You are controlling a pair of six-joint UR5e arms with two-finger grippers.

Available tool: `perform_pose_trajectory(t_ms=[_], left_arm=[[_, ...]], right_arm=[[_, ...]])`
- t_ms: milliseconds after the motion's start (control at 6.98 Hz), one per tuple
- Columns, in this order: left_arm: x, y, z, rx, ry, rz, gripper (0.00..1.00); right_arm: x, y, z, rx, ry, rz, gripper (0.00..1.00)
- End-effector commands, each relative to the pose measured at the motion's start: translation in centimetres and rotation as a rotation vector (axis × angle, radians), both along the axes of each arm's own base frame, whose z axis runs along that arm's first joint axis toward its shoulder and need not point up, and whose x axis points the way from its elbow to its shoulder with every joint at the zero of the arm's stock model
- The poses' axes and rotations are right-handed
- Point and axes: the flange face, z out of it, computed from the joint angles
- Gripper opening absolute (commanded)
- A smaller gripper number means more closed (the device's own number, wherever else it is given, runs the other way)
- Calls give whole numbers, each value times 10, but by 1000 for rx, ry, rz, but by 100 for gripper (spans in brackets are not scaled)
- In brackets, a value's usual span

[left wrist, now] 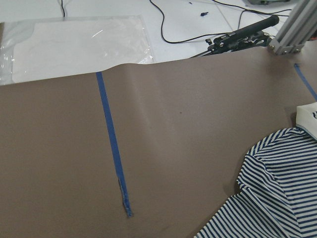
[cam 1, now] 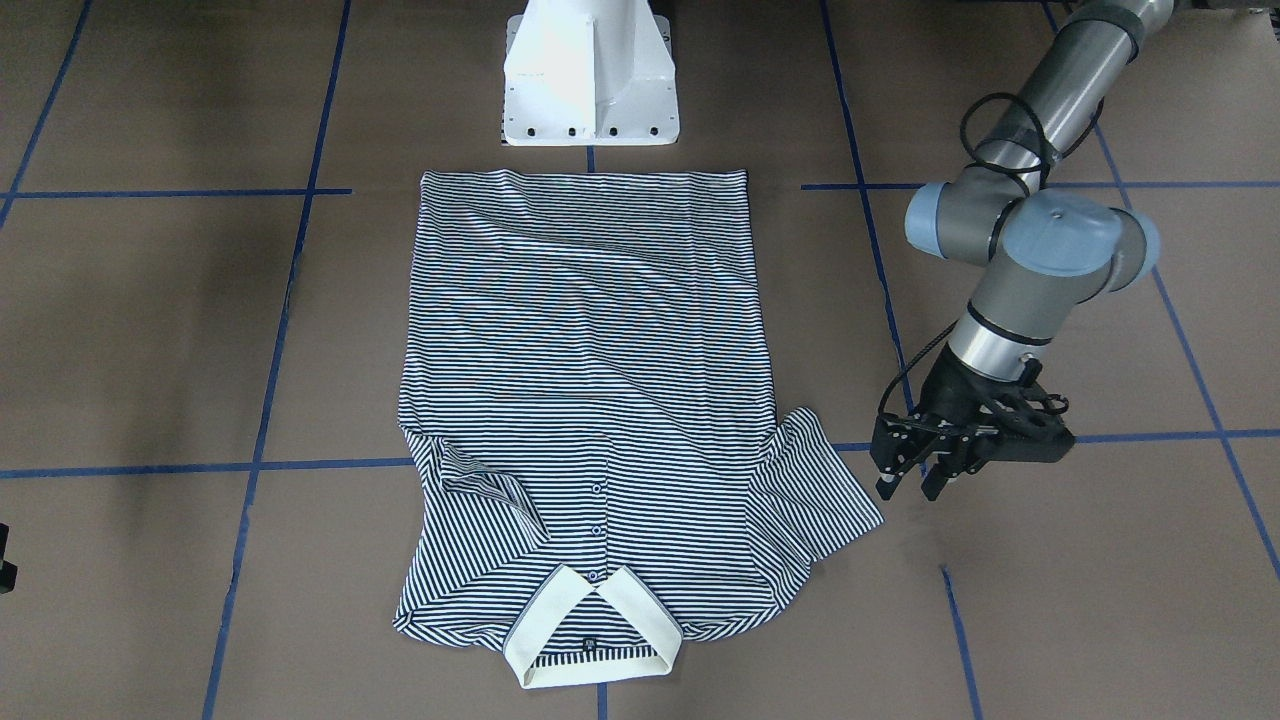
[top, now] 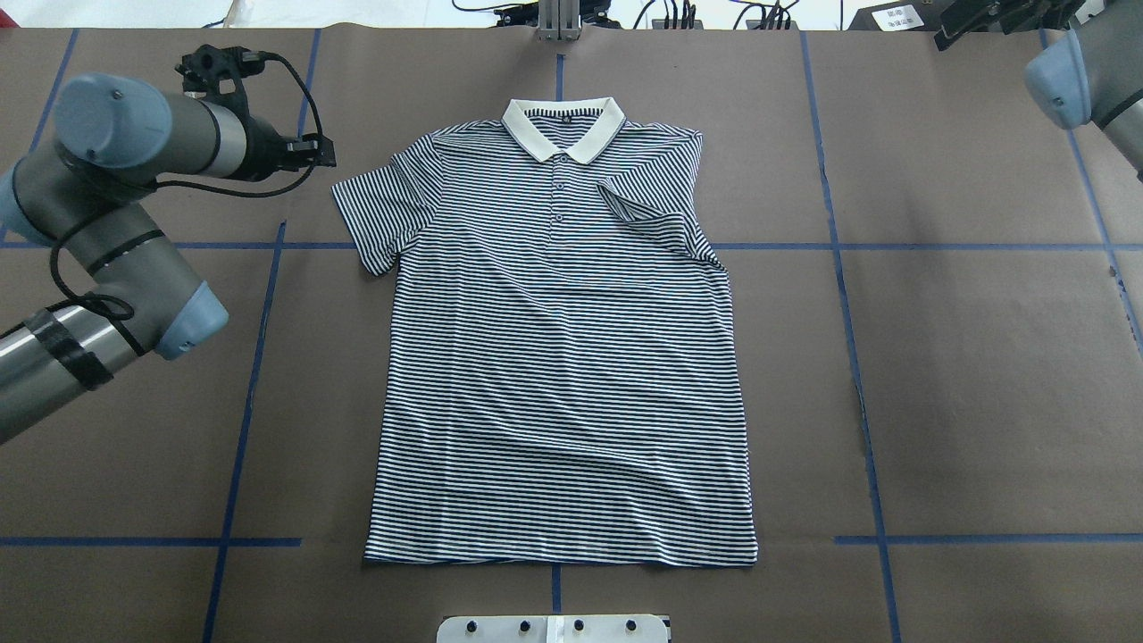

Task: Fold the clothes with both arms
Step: 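Reach the left gripper to the other short sleeve and grasp it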

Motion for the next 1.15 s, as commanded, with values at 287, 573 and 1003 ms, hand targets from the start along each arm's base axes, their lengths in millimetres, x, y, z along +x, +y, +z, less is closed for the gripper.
perform_pose_trajectory(t_ms=[287, 573, 1003], left_arm=[[51, -17, 36, -30, -37, -15, 59], [51, -17, 37, -4, -59, 1, 55], [52, -18, 36, -3, -57, 3, 34]], right_arm=[[1, 2, 6, -8, 4, 4, 100], [1, 3, 7, -9, 5, 4, 100], [2, 4, 11, -13, 5, 2, 100]])
